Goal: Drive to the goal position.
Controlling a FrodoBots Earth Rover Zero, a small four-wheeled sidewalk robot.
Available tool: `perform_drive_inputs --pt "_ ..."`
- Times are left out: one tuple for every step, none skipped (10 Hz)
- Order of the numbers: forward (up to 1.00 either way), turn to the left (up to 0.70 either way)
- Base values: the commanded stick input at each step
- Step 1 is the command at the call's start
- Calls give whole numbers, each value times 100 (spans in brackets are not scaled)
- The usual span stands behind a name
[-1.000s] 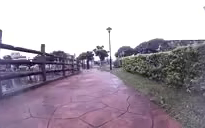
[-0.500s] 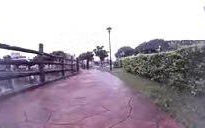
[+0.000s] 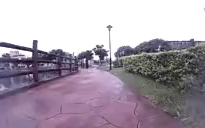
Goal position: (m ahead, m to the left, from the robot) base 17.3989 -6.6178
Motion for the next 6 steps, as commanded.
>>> perform_drive_inputs --pt "100 -1" --pt "100 -1" --pt "100 -1" --pt "100 -1" --pt "100 -1" --pt "100 -1"
